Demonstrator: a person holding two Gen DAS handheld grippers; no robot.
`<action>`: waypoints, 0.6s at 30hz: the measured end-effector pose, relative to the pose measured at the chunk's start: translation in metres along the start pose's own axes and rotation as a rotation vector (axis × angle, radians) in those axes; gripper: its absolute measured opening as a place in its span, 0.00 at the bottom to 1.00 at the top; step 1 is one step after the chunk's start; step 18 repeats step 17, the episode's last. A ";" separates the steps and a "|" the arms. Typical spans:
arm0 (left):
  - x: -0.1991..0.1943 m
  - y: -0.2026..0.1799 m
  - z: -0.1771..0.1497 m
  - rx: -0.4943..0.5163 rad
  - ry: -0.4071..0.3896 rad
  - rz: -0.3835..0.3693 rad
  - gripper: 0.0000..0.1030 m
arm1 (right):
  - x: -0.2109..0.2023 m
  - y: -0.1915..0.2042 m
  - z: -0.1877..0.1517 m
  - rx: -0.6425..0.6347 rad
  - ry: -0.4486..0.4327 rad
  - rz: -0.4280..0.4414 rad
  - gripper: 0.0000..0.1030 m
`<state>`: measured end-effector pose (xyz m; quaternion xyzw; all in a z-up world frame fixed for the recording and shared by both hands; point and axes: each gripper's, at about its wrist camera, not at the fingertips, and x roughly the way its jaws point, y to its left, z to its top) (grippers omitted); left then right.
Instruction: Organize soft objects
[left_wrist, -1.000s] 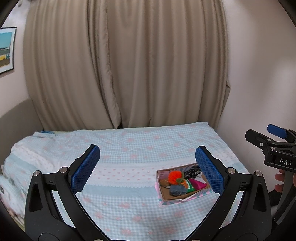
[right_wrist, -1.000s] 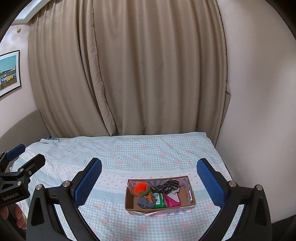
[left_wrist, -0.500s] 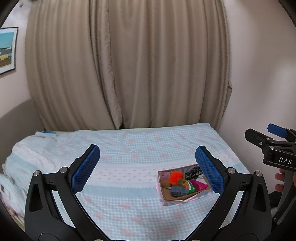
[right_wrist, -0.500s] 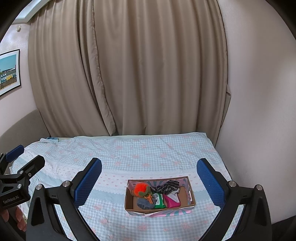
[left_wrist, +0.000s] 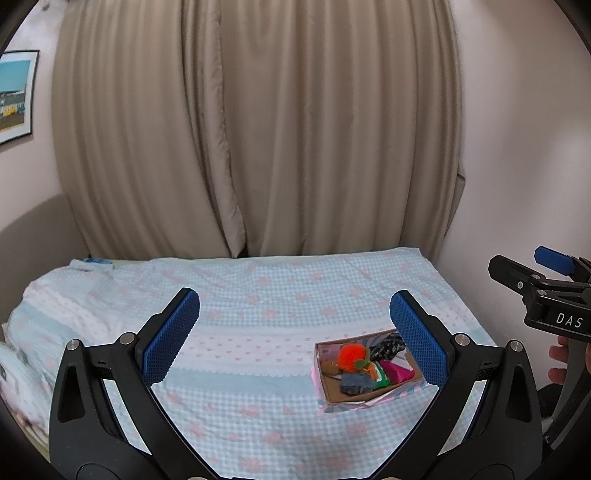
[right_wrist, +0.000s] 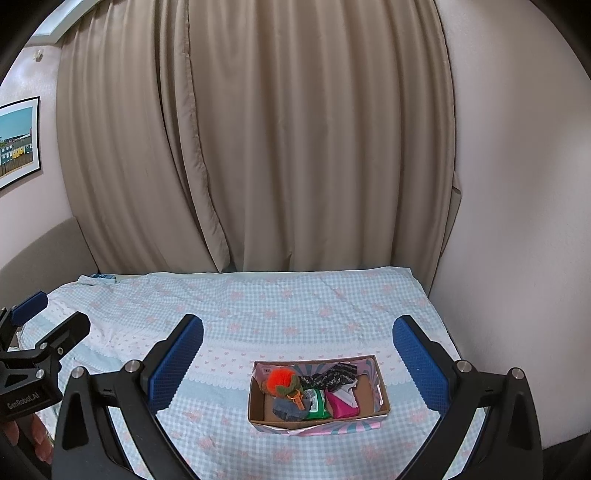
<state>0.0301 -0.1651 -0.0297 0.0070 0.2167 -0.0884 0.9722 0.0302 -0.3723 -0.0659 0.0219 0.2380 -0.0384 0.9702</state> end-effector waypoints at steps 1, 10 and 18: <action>0.001 0.000 0.000 0.000 -0.002 -0.001 1.00 | 0.000 0.000 0.000 0.000 0.000 0.000 0.99; 0.007 -0.002 0.000 -0.006 -0.026 0.018 1.00 | 0.004 0.001 0.000 0.002 0.006 -0.003 0.99; 0.013 -0.004 0.000 0.016 -0.063 0.065 1.00 | 0.010 0.001 0.002 0.006 0.017 -0.008 0.99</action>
